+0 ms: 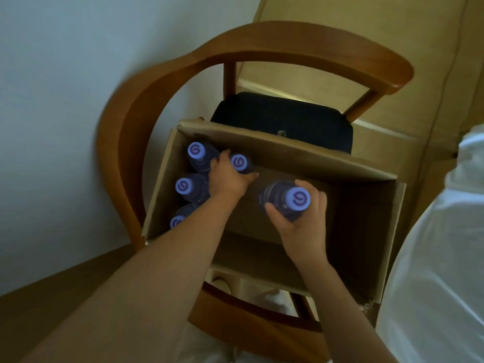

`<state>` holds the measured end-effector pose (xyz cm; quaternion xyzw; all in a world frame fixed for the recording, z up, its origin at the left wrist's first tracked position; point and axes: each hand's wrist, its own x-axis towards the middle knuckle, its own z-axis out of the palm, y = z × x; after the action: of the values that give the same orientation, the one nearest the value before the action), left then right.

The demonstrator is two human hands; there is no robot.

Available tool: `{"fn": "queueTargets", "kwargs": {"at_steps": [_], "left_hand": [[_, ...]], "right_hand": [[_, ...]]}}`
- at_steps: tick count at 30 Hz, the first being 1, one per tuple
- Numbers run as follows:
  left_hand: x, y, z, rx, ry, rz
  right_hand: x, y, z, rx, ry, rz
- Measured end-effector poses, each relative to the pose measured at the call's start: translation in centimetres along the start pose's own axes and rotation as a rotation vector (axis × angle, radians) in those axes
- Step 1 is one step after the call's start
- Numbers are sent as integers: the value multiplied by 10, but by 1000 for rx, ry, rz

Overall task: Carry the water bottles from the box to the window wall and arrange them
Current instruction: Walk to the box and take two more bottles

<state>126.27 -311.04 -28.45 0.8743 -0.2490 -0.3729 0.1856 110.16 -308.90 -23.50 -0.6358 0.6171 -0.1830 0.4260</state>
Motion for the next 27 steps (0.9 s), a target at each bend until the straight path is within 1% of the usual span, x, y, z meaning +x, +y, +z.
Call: {"fn": "queueTargets", "kwargs": {"at_steps": [3, 5, 10, 12, 16, 18, 20, 22, 25, 27], "left_hand": [[6, 0, 9, -51, 31, -20], [3, -4, 12, -77, 49, 12], [-19, -17, 1, -58, 85, 135], [-37, -19, -9, -105, 122, 140], [-89, -24, -33, -198, 189, 254], [-118, -26, -50, -275, 227, 273], [-147, -30, -67, -332, 237, 290], [-179, -34, -84, -425, 260, 296], [-234, -43, -104, -569, 396, 291], [-271, -56, -111, -641, 513, 273]], "right_hand": [[-12, 0, -13, 54, -7, -18], [-17, 3, -20, 75, -4, -35], [-20, 1, -32, 101, 9, -85], [-20, -2, -35, 106, 4, -117], [-26, -12, -39, 105, 63, -196], [-34, -21, -41, 98, 67, -268], [-46, -30, -46, 127, 37, -350], [-61, -41, -52, 216, -22, -404], [-90, -55, -58, 294, -136, -447], [-114, -69, -61, 289, -191, -570]]}}
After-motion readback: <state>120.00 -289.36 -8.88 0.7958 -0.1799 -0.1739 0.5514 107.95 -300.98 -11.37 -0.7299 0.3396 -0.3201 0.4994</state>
